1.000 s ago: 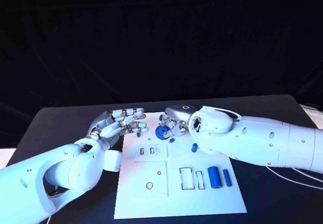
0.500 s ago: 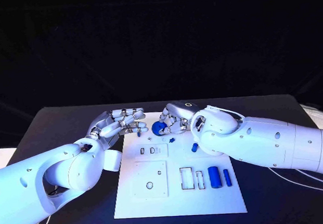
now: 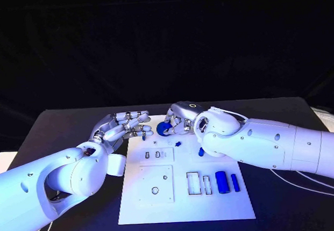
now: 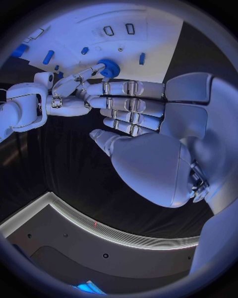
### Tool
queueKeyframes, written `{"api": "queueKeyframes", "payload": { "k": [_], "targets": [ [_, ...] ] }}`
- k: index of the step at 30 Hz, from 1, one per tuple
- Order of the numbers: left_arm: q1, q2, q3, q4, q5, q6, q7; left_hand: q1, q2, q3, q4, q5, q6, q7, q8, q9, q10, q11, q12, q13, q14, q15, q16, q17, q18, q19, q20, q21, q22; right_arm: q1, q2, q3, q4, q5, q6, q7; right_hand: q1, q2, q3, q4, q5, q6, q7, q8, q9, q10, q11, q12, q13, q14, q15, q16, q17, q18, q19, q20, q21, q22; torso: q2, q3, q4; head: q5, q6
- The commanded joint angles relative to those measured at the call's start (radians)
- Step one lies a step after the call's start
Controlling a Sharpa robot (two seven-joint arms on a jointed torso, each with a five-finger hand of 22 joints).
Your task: Assemble the parts on the task board
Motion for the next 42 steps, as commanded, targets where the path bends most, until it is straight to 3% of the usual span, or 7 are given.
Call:
{"api": "queueKeyframes", "payload": {
  "k": [1, 20, 29, 42],
  "targets": [
    [0.001, 0.002, 0.001, 0.002, 0.001, 0.019, 0.003, 0.006, 0.000, -0.001, -0.006, -0.007, -0.001, 0.001, -0.006, 0.001, 0.000, 0.000, -0.005, 0.001, -0.007, 0.000, -0.004, 0.001, 0.014, -0.002, 0.000, -0.002, 0.002, 0.001, 0.010, 0.000, -0.013, -0.025, 0.019, -0.027, -0.009, -0.003, -0.003, 0.005, 0.005, -0.004, 0.000, -0.002, -0.001, 0.000, 0.002, -0.005, -0.002, 0.062, -0.003, 0.003, 0.029, -0.017, 0.005, 0.000, 0.002, 0.110, 0.000, -0.0003, -0.0004, 0.002, -0.001],
    [0.001, 0.001, 0.001, 0.005, 0.001, 0.018, 0.001, 0.002, 0.000, -0.001, -0.006, -0.007, -0.002, 0.002, -0.007, 0.000, 0.000, 0.000, -0.005, 0.000, -0.008, 0.000, -0.006, 0.003, 0.013, -0.002, 0.000, -0.002, 0.002, 0.001, 0.042, 0.000, -0.053, -0.046, 0.056, -0.078, -0.013, -0.011, -0.009, 0.012, -0.010, -0.028, 0.008, -0.019, -0.007, -0.028, 0.009, -0.058, -0.039, 0.058, 0.003, -0.006, 0.015, -0.013, -0.007, 0.003, -0.006, 0.093, 0.000, 0.0007, -0.0016, 0.006, -0.004],
    [0.001, 0.000, 0.001, 0.008, 0.001, 0.017, 0.001, 0.002, 0.000, 0.000, -0.006, -0.007, -0.002, 0.002, -0.007, 0.000, -0.001, 0.000, -0.005, 0.000, -0.008, 0.000, -0.006, 0.003, 0.013, -0.003, 0.000, -0.002, 0.002, 0.002, 0.045, 0.000, -0.056, -0.021, 0.049, -0.067, -0.047, -0.034, -0.048, 0.065, -0.005, -0.125, 0.031, -0.026, -0.017, -0.103, 0.032, -0.193, -0.145, 0.053, 0.021, -0.019, -0.001, -0.007, -0.026, 0.020, -0.020, 0.068, 0.000, 0.0004, -0.0026, 0.007, -0.005],
    [0.001, -0.003, 0.001, 0.011, 0.001, 0.015, 0.000, 0.002, 0.000, 0.000, -0.006, -0.007, -0.002, 0.002, -0.007, 0.000, -0.001, 0.000, -0.006, 0.000, -0.008, 0.001, -0.006, 0.003, 0.013, -0.003, 0.000, -0.002, 0.002, 0.003, 0.041, 0.000, -0.045, -0.010, 0.053, -0.054, -0.047, -0.035, -0.060, 0.082, 0.005, -0.126, 0.031, -0.021, -0.013, -0.094, 0.032, -0.173, -0.131, 0.053, 0.023, -0.022, -0.004, -0.007, -0.025, 0.024, -0.020, 0.069, 0.000, 0.0013, -0.0028, 0.009, -0.006]
  ]
}}
